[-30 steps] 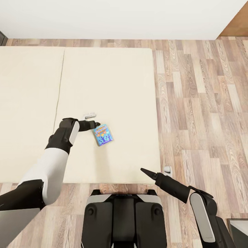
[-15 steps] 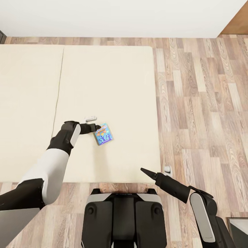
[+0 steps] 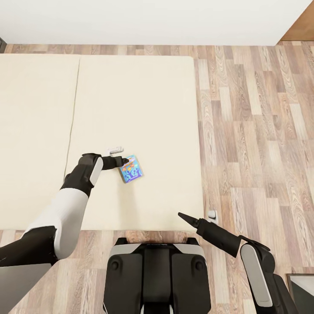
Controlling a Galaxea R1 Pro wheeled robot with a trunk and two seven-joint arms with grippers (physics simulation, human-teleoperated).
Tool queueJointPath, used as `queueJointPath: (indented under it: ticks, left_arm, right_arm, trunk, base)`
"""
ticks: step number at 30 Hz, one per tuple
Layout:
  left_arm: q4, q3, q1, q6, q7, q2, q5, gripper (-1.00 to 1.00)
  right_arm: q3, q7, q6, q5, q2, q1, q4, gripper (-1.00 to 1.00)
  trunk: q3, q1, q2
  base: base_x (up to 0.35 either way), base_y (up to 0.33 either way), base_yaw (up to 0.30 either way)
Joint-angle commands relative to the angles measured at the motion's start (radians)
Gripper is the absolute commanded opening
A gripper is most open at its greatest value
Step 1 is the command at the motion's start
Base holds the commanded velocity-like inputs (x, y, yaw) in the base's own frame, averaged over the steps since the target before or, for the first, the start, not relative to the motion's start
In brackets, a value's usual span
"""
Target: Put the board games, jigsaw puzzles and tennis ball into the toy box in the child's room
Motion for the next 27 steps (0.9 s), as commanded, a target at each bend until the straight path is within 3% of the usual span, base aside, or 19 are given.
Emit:
queueJointPath:
  ticks: [1, 17, 19, 27]
  left_arm:
    - [-0.001, 0.006, -0.001, 0.006, -0.005, -0.001, 0.000, 1.00]
    - [-0.001, 0.006, -0.001, 0.004, -0.007, -0.012, 0.000, 1.00]
    - [-0.001, 0.006, -0.001, 0.004, -0.008, -0.014, 0.000, 1.00]
    - [-0.001, 0.006, -0.001, 0.003, -0.008, -0.014, 0.000, 1.00]
  right_arm:
    - [-0.002, 0.005, 0.005, 0.003, 0.001, 0.000, 0.000, 1.00]
    - [-0.002, 0.014, 0.005, 0.002, 0.001, 0.000, -0.001, 1.00]
    - [-0.002, 0.044, 0.006, 0.002, 0.001, 0.000, -0.001, 1.00]
    - [-0.033, 0.321, 0.000, 0.003, -0.030, 0.002, -0.001, 1.00]
  trunk:
    - [-0.001, 0.001, -0.002]
    - [-0.002, 0.001, -0.002]
    - [-0.003, 0.001, -0.002]
    - [-0.005, 0.001, -0.002]
  base:
    - [0.000, 0.000, 0.000]
    - [0.000, 0.000, 0.000]
    - [0.000, 0.000, 0.000]
    - [0.000, 0.000, 0.000]
